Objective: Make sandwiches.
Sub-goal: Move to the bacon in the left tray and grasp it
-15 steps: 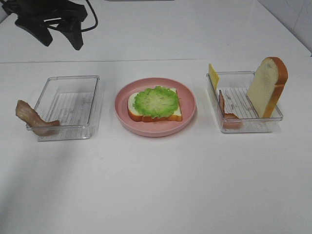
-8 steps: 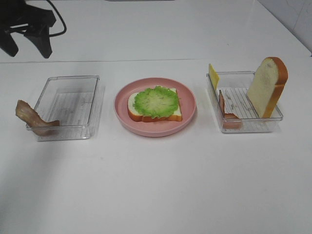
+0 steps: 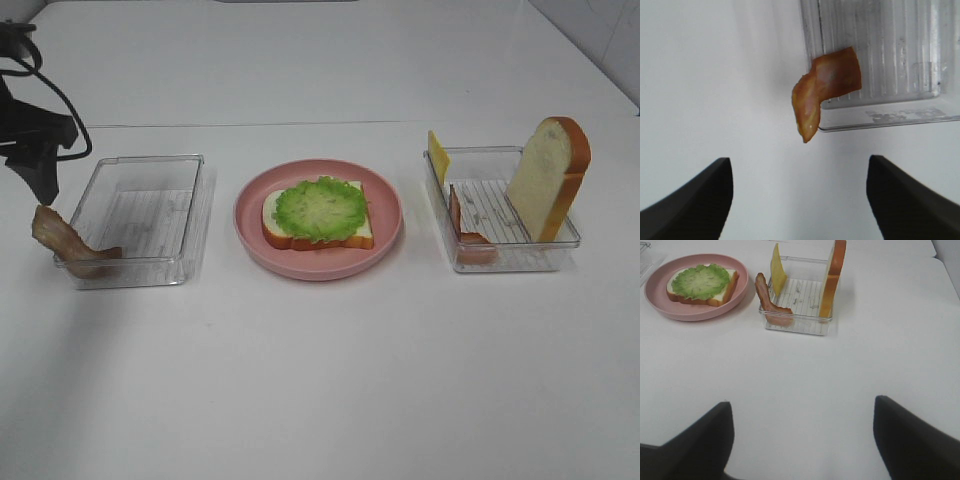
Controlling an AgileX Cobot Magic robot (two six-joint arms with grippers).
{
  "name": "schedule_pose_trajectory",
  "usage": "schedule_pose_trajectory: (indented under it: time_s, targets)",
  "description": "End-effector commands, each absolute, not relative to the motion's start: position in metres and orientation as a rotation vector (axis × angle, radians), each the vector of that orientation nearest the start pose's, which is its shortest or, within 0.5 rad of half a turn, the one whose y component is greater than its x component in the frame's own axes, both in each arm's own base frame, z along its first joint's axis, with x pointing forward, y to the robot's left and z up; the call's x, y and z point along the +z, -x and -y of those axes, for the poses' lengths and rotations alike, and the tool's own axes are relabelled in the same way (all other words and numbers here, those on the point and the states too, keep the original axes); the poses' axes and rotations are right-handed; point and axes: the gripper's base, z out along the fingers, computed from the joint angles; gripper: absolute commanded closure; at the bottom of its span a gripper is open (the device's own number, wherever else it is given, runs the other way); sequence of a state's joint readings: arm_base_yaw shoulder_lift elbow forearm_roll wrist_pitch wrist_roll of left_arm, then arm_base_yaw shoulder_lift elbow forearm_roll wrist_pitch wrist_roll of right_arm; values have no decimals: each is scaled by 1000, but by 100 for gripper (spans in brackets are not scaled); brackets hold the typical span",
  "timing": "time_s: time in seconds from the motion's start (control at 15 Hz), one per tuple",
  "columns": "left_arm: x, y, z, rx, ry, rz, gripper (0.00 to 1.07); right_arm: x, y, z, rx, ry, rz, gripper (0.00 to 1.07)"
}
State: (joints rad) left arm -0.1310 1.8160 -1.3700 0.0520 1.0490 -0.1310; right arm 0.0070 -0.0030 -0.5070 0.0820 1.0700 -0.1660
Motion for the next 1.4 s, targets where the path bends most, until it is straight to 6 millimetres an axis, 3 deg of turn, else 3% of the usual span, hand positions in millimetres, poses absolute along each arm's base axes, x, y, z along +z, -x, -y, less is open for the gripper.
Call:
schedule_pose_trajectory:
  time_s: [0.07,0.4,0.53,0.67,1.0,1.07,1.4]
  targets:
    - [219,-357,43,38,-9,-2955,36,278,8,-6,-12,180,-2017,33]
    - [197,-368,47,-24,41,-2922,36,278,8,-6,-12,180,-2017,33]
    - [174,-375,48,-16,41,-2967,36,278,8,-6,-12,180,-2017,33]
    - [167,-377,48,-14,41,-2980,36,278,8,-6,-12,180,-2017,33]
    - [164,-380,49,-20,46,-2978,64,278,8,-6,-12,180,-2017,33]
    - [167,-381,49,-21,46,-2971,74,278,8,-6,-12,180,-2017,33]
    - [168,-381,49,-23,42,-2964,90,278,8,-6,-12,180,-2017,33]
